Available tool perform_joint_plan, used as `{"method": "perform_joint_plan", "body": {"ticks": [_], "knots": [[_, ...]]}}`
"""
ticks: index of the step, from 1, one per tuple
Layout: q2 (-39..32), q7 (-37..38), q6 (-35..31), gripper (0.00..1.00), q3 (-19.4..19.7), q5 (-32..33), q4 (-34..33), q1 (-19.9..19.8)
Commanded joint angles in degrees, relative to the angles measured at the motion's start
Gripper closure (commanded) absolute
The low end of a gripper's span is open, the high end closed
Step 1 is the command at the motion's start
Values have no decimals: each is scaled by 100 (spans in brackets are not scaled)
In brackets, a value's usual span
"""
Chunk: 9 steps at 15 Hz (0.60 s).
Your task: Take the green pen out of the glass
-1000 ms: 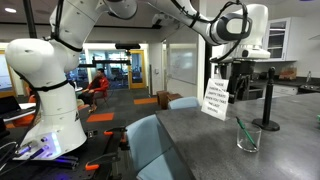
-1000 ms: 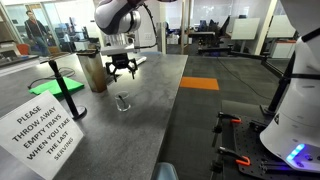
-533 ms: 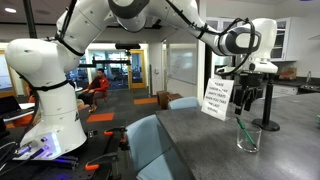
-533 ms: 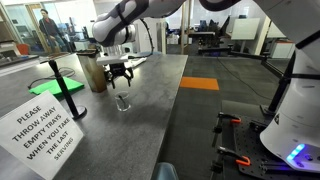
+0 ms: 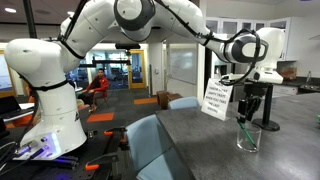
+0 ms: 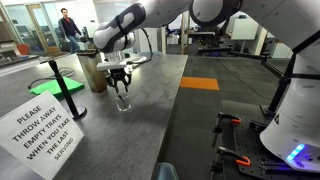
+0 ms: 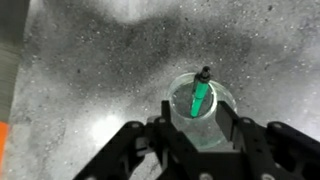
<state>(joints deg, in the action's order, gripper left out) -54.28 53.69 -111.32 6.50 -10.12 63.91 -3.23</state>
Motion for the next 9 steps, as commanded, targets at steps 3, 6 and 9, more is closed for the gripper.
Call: {"method": "perform_joint_plan", "body": {"ticks": [3, 6, 9], "knots": [[-410, 282, 499, 45, 15, -120, -658, -32], [-594, 368, 595, 46, 11, -111, -878, -53], [-767, 396, 648, 47, 1, -104, -1099, -76]]}}
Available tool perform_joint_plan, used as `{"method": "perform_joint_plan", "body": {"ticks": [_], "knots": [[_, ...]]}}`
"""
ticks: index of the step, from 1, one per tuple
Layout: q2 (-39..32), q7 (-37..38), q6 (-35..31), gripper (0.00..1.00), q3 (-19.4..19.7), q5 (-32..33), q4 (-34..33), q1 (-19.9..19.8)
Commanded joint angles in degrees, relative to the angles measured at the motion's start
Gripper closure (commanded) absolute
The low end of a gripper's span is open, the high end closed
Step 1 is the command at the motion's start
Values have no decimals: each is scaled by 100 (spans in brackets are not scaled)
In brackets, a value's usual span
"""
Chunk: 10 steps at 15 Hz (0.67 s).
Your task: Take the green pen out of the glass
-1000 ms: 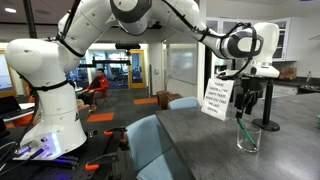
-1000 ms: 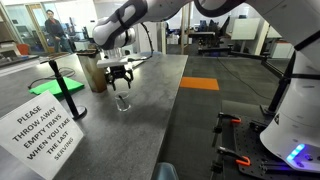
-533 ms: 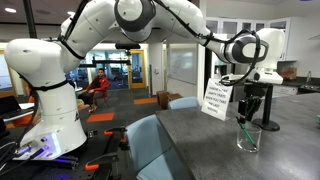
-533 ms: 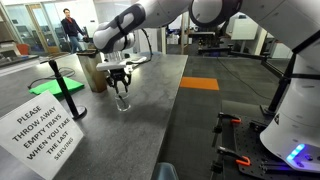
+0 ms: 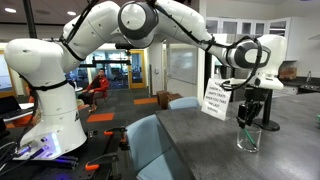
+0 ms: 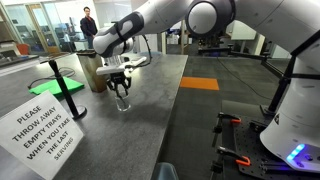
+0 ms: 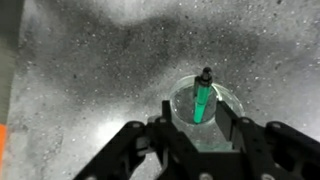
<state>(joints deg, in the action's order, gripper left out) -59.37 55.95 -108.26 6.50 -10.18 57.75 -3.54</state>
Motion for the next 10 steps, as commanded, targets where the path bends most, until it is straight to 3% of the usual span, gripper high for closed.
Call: {"method": "perform_joint_plan", "body": {"ticks": [1, 10], "knots": [[-313, 201, 374, 49, 3, -89, -550, -48], [-662, 224, 715, 48, -59, -88, -1124, -75]]}}
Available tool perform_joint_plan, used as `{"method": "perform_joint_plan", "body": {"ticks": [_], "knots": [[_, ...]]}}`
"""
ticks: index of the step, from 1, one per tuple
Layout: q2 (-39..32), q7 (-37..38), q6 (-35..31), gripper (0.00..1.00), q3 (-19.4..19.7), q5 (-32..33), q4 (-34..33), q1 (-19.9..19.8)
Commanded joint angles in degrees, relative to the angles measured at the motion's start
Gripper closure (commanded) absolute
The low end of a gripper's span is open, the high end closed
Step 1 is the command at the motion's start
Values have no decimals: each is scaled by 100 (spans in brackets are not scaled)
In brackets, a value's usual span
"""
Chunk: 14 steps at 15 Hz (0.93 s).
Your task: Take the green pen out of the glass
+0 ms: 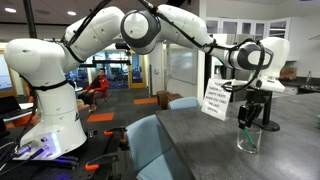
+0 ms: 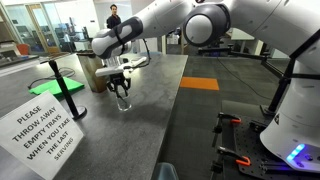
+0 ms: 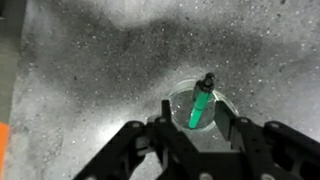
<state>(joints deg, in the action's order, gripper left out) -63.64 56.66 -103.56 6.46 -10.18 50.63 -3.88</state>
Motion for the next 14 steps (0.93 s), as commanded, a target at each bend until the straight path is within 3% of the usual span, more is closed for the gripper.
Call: {"method": "perform_joint_plan", "body": {"ticks": [1, 8, 14], "knots": [[-266, 158, 273, 50, -53, -79, -476, -36], [-437, 212, 499, 58, -68, -120, -778, -108], [-478, 218, 481, 56, -89, -131, -921, -142]]}}
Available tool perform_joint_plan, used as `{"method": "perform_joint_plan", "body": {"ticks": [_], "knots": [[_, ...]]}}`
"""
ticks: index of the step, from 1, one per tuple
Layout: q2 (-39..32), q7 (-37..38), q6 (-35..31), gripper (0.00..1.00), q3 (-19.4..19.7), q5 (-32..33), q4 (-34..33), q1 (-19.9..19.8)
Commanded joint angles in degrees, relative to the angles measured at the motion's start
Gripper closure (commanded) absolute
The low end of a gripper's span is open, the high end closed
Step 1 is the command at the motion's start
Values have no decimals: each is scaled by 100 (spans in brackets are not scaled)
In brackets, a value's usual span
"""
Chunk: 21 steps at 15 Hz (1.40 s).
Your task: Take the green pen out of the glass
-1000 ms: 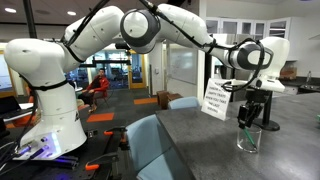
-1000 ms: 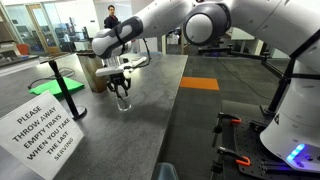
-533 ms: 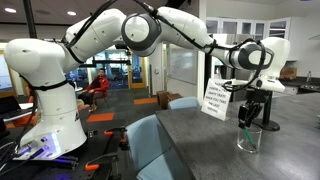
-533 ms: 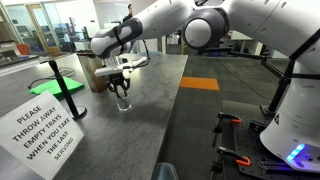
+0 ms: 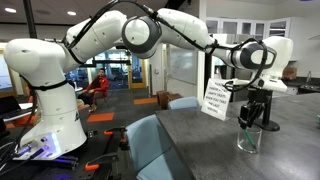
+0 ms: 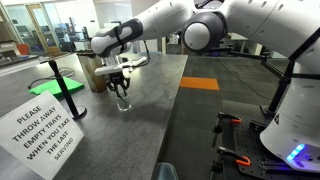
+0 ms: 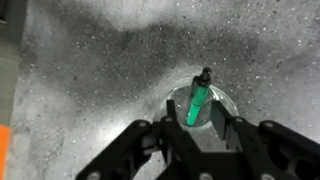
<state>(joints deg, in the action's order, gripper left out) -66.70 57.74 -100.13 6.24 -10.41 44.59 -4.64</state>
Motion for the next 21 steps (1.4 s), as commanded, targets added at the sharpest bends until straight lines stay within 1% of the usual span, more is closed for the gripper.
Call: {"method": "perform_joint_plan", "body": {"ticks": [1, 3, 4, 5, 6, 7, 8, 9, 10, 11, 13, 16, 21], "knots": [[-197, 135, 140, 56, -50, -89, -331, -58], [-260, 145, 150, 60, -53, -94, -348, -64], [-294, 155, 147, 63, -53, -96, -354, -67], [-329, 164, 136, 63, -45, -87, -364, -64], [-364, 167, 135, 67, -44, -86, -378, -65], [-391, 173, 135, 72, -44, -88, -392, -67], [-413, 180, 136, 84, -41, -84, -402, -65], [-430, 176, 136, 93, -42, -83, -416, -63], [-442, 161, 130, 99, -45, -81, -432, -61], [-447, 158, 121, 100, -45, -81, -444, -59], [-400, 103, 117, 97, -56, -82, -441, -60], [-265, -2, 138, 97, -80, -69, -450, -48], [88, -98, 58, 97, -19, 96, -362, 130]]}}
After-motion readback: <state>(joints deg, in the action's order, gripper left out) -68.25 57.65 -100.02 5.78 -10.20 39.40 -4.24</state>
